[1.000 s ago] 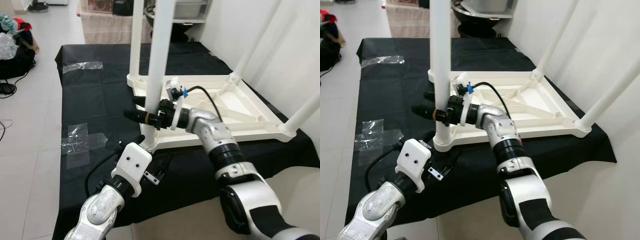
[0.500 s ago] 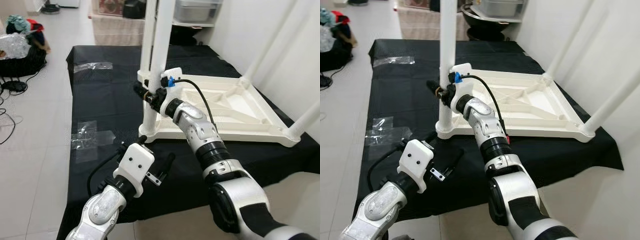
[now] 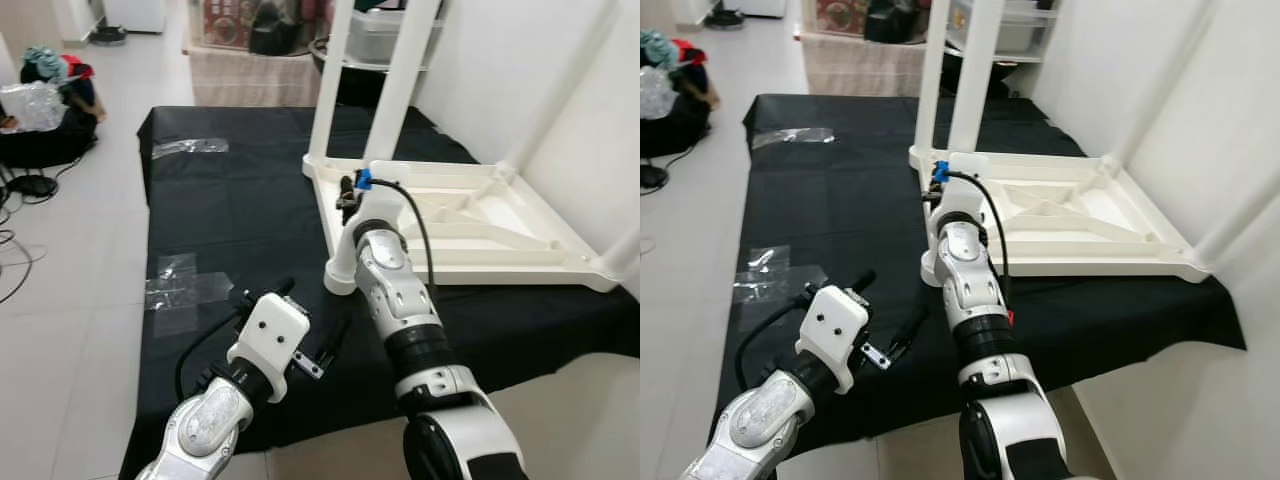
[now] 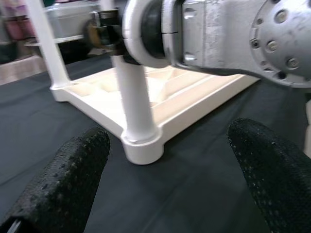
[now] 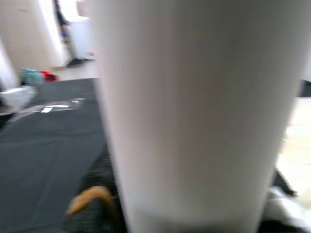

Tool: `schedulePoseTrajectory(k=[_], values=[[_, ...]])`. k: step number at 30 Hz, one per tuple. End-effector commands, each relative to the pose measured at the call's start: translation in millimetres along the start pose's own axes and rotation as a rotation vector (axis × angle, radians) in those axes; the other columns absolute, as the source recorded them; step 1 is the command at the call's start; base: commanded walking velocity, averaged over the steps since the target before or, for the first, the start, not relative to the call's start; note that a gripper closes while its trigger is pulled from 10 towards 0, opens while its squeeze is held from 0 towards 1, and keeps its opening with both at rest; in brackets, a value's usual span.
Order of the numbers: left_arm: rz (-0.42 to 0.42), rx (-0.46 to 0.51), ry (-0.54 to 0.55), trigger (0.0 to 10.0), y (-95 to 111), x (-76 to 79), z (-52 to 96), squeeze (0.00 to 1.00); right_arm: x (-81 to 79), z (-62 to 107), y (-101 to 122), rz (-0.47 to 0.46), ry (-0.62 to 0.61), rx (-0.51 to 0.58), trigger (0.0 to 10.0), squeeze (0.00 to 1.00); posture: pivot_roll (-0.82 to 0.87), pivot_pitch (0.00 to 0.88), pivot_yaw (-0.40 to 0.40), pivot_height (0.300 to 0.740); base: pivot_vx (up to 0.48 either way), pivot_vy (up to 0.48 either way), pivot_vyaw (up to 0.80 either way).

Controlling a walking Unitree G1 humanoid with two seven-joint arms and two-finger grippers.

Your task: Building children table

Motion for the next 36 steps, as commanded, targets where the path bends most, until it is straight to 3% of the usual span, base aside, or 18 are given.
schedulePoseTrajectory(k=[1, 4, 5, 6, 7, 8, 11, 14, 17, 18, 21, 30, 31, 36], values=[[0.005, 0.001, -0.008, 10.0, -1, 1.5, 0.1, 0.0, -7.2, -2.6, 13, 0.016, 0.05, 0.046, 10.0, 1.0, 0.09, 0.016, -0.131, 0.74, 0.0, 0.0, 0.0], [0.004, 0.002, -0.006, 10.0, 0, 0.8, 0.5, 0.0, 1.3, -7.7, 15, 0.037, 0.055, 0.032, 10.0, 1.0, 0.09, 0.016, -0.131, 0.74, 0.0, 0.0, 0.0], [0.004, 0.001, -0.004, 10.0, -1, 0.6, 0.8, 0.0, -4.7, -9.1, 14, 0.016, 0.139, 0.005, 10.0, 0.09, 0.09, 0.015, -0.132, 0.74, 0.0, 0.0, 0.0], [0.003, 0.001, -0.005, 10.0, 0, 0.8, 1.1, 0.0, -8.9, -10.1, 12, -0.012, 0.233, -0.027, 10.0, 0.0, 0.09, 0.015, -0.131, 0.74, 0.0, 0.0, 0.0], [0.003, 0.001, -0.005, 10.0, 0, 0.8, 1.1, 0.0, -8.9, -10.1, 12, -0.012, 0.233, -0.027, 10.0, 0.0, 0.09, 0.015, -0.131, 0.74, 0.0, 0.0, 0.0], [0.003, 0.001, -0.005, 10.0, 0, 0.9, 1.2, 0.0, -15.2, -8.5, 11, -0.055, 0.34, -0.054, 10.0, 0.0, 0.09, 0.016, -0.13, 0.74, 0.0, 0.0, 0.0], [0.002, 0.001, -0.006, 10.0, -1, 1.1, 1.2, 0.0, -14.5, -8.3, 10, -0.076, 0.397, -0.078, 10.0, 0.0, 0.09, 0.016, -0.13, 0.74, 0.0, 0.0, 0.0], [0.003, 0.004, -0.011, 10.0, 1, 1.6, -0.1, 0.0, -23.6, 19.2, 9, -0.1, 0.824, -0.104, 10.0, 0.0, 0.09, 0.021, -0.132, 0.74, 0.0, 0.0, 0.0], [0.003, 0.006, -0.011, 10.0, 1, 1.6, -0.5, 0.0, -27.8, 37.9, 7, -0.092, 1.015, -0.094, 10.0, 0.0, 0.09, 0.021, -0.132, 0.74, 0.0, 0.0, 0.0], [0.003, 0.006, -0.011, 10.0, 1, 1.6, -0.5, 0.0, -27.8, 37.9, 7, -0.092, 1.015, -0.094, 10.0, 0.0, 0.09, 0.021, -0.132, 0.74, 0.0, 0.0, 0.0], [0.002, 0.005, -0.011, 10.0, 1, 1.8, -0.2, 0.0, -37.6, 52.4, 6, -0.12, 1.164, -0.09, 10.0, 0.0, 0.1, 0.028, -0.133, 0.74, 0.0, 0.0, 0.0], [0.003, 0.004, -0.008, 10.0, 2, 1.6, 0.6, 0.0, -53.8, 58.6, 12, -0.173, 1.266, -0.055, 10.0, 0.0, 0.11, 0.036, -0.132, 0.74, 0.0, 0.0, 0.0], [0.001, 0.003, -0.008, 10.0, 2, 1.7, 0.8, 0.0, -56.4, 56.3, 12, -0.179, 1.262, -0.054, 0.0, 0.0, 0.11, 0.036, -0.135, 0.74, 0.0, 0.0, 0.0], [0.003, 0.002, -0.006, 10.0, 2, 1.3, 1.3, 0.0, -59.3, 38.4, 12, -0.13, 1.105, -0.023, 0.0, 0.0, 0.11, 0.039, -0.135, 0.74, 0.0, 0.0, 0.0]])
Point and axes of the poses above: a point about 5 cm out from each wrist's last joint towards the gripper, its own z axis pointing back from the gripper into the wrist, its own y axis along the axis of the wrist's last joint, x = y × z, the point moved 5 cm from there along -z, pointing out of the wrist towards the gripper, and after that the axes turned 4 degrees about z, right-handed, at the moved point
